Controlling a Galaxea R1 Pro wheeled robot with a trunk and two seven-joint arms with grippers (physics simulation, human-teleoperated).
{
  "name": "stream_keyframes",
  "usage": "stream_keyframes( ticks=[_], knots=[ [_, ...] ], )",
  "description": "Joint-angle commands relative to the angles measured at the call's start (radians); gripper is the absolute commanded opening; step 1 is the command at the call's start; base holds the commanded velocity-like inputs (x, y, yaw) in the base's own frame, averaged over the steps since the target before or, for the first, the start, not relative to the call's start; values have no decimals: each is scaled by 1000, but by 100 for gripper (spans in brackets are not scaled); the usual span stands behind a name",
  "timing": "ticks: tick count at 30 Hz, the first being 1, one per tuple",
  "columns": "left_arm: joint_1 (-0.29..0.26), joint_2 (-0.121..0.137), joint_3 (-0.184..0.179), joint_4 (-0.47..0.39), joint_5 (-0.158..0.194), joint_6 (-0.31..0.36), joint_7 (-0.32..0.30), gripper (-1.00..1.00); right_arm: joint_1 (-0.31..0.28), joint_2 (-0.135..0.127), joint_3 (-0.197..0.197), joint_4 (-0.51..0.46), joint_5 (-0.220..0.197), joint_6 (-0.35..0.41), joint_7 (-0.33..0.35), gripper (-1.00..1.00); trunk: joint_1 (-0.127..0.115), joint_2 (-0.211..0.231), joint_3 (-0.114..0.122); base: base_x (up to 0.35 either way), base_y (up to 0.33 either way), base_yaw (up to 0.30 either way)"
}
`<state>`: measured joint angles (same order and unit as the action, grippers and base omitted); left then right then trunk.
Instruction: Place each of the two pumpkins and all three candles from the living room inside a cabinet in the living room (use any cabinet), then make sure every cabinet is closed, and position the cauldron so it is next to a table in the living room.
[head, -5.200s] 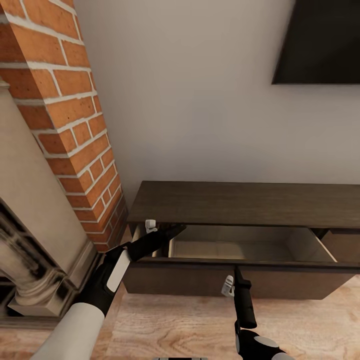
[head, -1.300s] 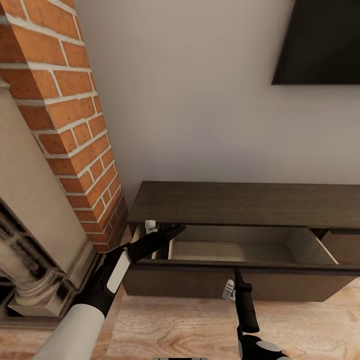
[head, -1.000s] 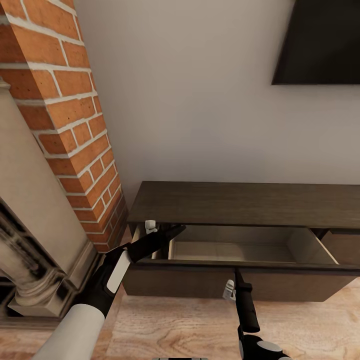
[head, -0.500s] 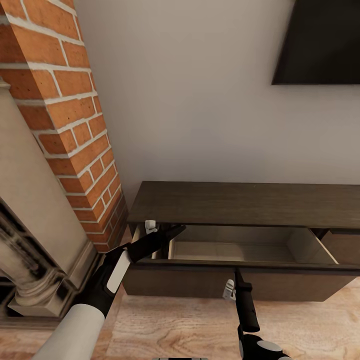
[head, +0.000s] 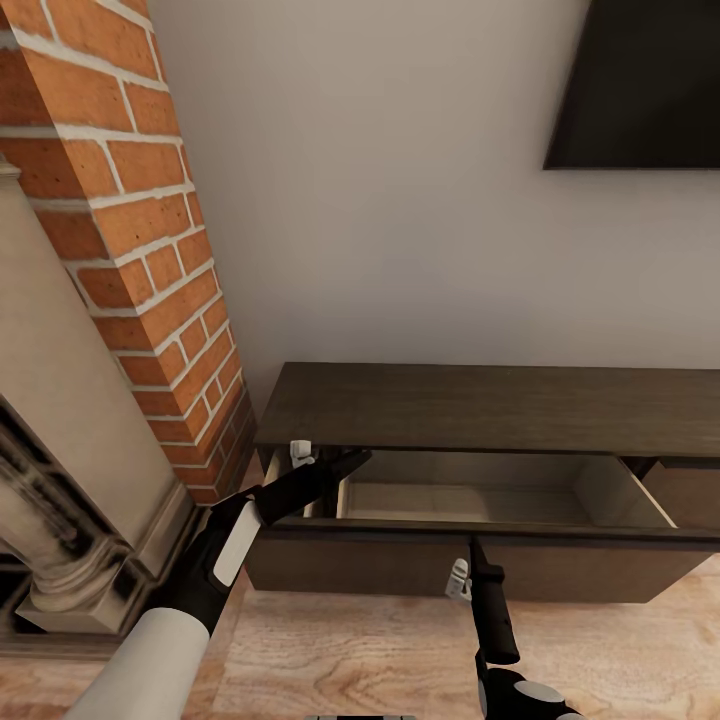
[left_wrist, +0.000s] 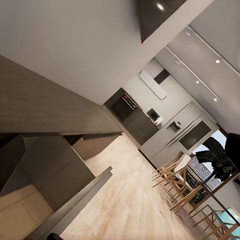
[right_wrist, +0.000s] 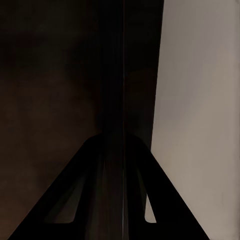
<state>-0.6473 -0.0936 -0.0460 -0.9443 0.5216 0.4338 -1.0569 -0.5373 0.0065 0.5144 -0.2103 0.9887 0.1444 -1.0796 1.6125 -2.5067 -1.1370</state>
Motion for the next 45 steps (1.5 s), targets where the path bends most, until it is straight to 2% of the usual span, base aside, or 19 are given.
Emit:
stream_keyframes(
  ticks=[1, 26, 33, 45],
  knots=[
    [0, 0, 0, 0, 0, 0, 0, 100, 0, 0, -11, 17, -5, 0, 31, -100, 0, 0, 0, 0, 0, 0],
    [0, 0, 0, -1, 0, 0, -3, 100, 1, 0, -11, 42, -5, 0, 29, -100, 0, 0, 0, 0, 0, 0],
    [0, 1, 0, -1, 0, 0, -3, 100, 1, 0, -11, 46, 9, -2, 29, -100, 0, 0, 0, 0, 0, 0],
    [0, 0, 0, 0, 0, -1, -3, 100, 1, 2, -11, 66, 10, -2, 31, -100, 0, 0, 0, 0, 0, 0]
  ],
)
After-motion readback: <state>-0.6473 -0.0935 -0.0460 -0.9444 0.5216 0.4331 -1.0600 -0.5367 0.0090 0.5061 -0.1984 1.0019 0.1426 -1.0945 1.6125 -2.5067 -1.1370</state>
